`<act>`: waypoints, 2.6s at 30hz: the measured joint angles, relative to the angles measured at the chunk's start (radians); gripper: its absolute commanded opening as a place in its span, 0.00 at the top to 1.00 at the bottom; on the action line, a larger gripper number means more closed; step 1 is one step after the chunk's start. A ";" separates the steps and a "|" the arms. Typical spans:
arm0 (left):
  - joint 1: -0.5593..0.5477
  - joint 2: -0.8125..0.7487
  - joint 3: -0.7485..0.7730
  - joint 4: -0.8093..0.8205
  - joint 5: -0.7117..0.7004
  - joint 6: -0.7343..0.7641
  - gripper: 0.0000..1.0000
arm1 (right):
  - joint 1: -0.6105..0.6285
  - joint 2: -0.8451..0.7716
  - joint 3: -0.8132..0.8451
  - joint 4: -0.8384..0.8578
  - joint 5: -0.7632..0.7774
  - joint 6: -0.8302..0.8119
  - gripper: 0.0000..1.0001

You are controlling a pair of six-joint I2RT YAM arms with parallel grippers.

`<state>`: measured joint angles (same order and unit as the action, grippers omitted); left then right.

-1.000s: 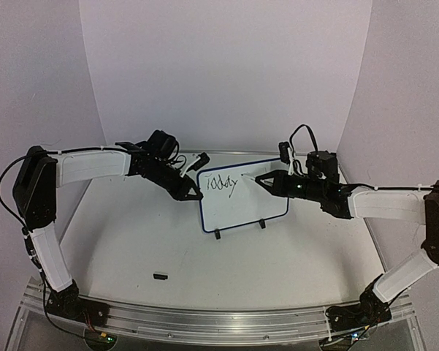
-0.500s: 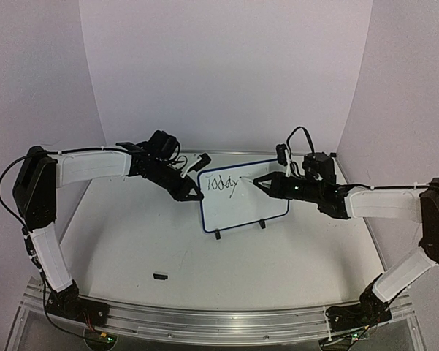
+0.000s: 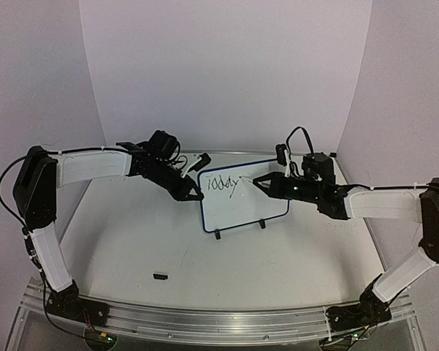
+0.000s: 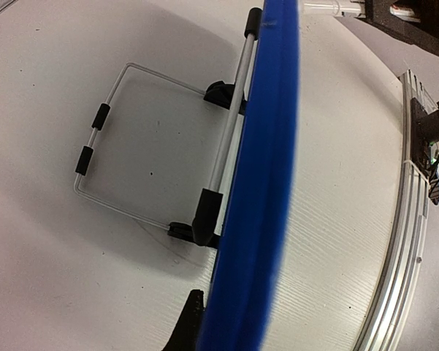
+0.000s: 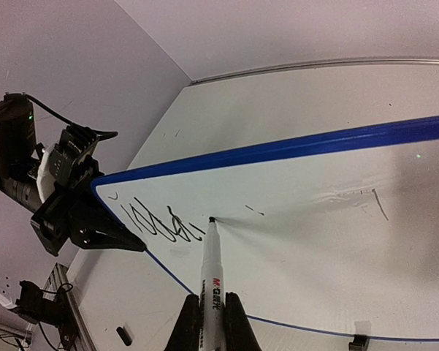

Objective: Write a sentence on the whiteboard

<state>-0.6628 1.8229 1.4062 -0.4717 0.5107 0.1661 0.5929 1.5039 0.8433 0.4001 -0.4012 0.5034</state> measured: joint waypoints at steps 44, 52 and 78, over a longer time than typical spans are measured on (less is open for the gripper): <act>-0.004 0.000 0.000 0.000 -0.009 0.003 1.00 | 0.002 -0.075 -0.066 -0.022 0.043 0.018 1.00; -0.004 0.000 0.000 0.000 -0.009 0.009 1.00 | 0.002 -0.066 -0.066 -0.020 0.054 0.018 1.00; -0.006 0.000 0.000 0.001 -0.011 0.013 1.00 | 0.002 -0.008 -0.053 0.004 0.028 0.017 1.00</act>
<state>-0.6689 1.8229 1.4067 -0.4709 0.4995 0.1787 0.5945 1.4961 0.7900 0.4038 -0.3730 0.5201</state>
